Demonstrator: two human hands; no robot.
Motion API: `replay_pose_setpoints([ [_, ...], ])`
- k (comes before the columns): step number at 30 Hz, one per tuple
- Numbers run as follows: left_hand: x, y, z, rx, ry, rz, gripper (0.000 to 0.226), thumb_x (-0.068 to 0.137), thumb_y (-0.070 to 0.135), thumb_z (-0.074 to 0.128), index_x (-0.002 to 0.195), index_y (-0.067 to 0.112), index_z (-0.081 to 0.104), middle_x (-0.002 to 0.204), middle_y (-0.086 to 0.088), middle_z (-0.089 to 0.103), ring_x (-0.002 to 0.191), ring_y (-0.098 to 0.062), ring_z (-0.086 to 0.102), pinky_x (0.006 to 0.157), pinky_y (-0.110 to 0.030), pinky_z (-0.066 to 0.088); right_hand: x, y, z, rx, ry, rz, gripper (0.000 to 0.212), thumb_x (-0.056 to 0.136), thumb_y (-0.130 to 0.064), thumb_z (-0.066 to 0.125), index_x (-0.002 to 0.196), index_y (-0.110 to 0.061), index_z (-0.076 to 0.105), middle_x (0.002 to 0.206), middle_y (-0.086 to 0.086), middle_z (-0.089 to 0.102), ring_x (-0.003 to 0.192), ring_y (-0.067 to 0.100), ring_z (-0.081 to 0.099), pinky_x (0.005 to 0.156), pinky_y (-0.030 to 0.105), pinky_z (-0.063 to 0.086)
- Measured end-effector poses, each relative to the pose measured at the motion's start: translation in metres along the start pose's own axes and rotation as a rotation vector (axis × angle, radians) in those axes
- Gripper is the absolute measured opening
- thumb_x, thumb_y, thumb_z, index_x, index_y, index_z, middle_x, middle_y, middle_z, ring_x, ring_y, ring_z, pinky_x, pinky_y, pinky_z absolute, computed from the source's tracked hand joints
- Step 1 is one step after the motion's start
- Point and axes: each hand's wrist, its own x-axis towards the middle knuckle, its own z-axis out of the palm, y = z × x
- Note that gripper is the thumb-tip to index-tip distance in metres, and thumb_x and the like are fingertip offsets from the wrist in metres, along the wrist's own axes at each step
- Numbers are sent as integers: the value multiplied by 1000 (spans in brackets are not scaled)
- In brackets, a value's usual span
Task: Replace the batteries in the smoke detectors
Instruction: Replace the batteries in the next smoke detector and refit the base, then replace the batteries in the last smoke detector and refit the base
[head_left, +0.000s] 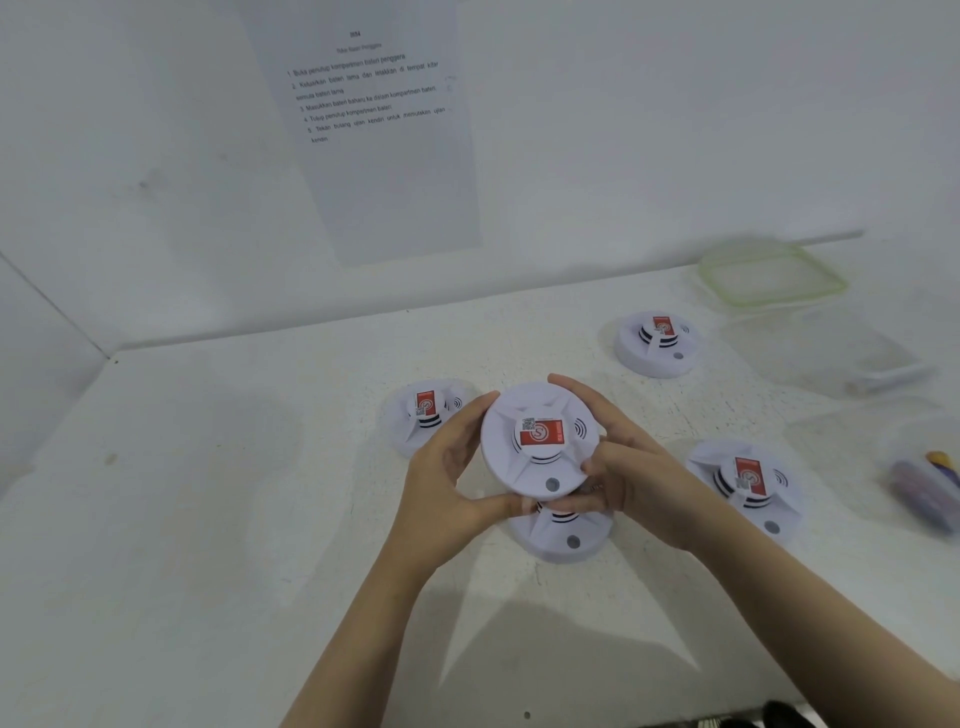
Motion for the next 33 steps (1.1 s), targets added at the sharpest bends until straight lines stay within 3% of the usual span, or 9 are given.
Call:
replay_pose_setpoints([
  [6, 4, 5, 0, 68, 5, 1, 86, 59, 15, 91, 134, 24, 50, 129, 16, 61, 123, -1, 54, 101, -20, 44, -1, -10, -2, -97, 27, 24, 73, 79, 2, 49, 138, -39, 37, 129, 1, 60, 107, 32, 63, 77, 41, 58],
  [10, 24, 11, 1, 265, 22, -22, 93, 52, 39, 91, 134, 28, 48, 133, 18, 53, 124, -1, 46, 103, -25, 38, 4, -31, -13, -375, 95, 24, 68, 87, 5, 56, 141, -32, 37, 125, -2, 63, 108, 16, 63, 86, 30, 55],
  [12, 38, 16, 4, 372, 6, -29, 96, 52, 38, 90, 136, 27, 45, 132, 17, 49, 122, -3, 41, 102, -26, 34, 11, -41, -21, -521, 118, 45, 65, 85, 2, 61, 139, -30, 42, 124, -3, 63, 108, 12, 62, 94, 30, 50],
  [16, 72, 21, 17, 598, -79, -40, 102, 61, 30, 88, 146, 18, 34, 138, 3, 50, 131, -17, 35, 97, -26, 28, 27, -53, -37, -614, 145, 81, 56, 84, 9, 58, 126, -27, 54, 112, -4, 67, 99, 10, 65, 92, 26, 50],
  [20, 91, 18, 33, 755, -156, -89, 82, 63, 35, 85, 133, 12, 49, 128, -3, 58, 124, -24, 42, 88, -28, 32, 41, -51, -54, -713, 250, 160, 53, 82, 5, 62, 127, -21, 55, 116, -2, 62, 109, 16, 59, 92, 27, 44],
  [24, 100, 11, 40, 752, -183, -116, 87, 62, 34, 87, 137, 15, 47, 131, -2, 57, 125, -23, 42, 96, -29, 34, 46, -47, -65, -704, 272, 213, 47, 79, 5, 65, 121, -16, 61, 98, -9, 67, 95, 11, 63, 81, 21, 49],
  [28, 106, 9, 42, 768, -204, -161, 85, 61, 34, 88, 135, 18, 49, 127, 1, 58, 122, -22, 44, 95, -30, 36, 50, -45, -76, -739, 321, 226, 41, 75, 3, 69, 114, -10, 67, 106, 5, 71, 99, 19, 66, 92, 34, 51],
  [31, 112, 9, 41, 785, -282, -229, 92, 55, 42, 88, 134, 19, 47, 126, 2, 58, 122, -22, 48, 96, -34, 44, 47, -47, -82, -759, 274, 264, 44, 78, -4, 69, 121, -12, 63, 113, 5, 68, 104, 19, 62, 96, 33, 48],
  [33, 119, 13, 44, 810, -326, -260, 104, 56, 48, 87, 142, 17, 37, 138, -2, 50, 131, -26, 42, 103, -39, 42, 37, -51, -85, -806, 265, 285, 46, 83, -13, 68, 128, -14, 56, 118, 2, 61, 110, 18, 57, 97, 29, 43],
])
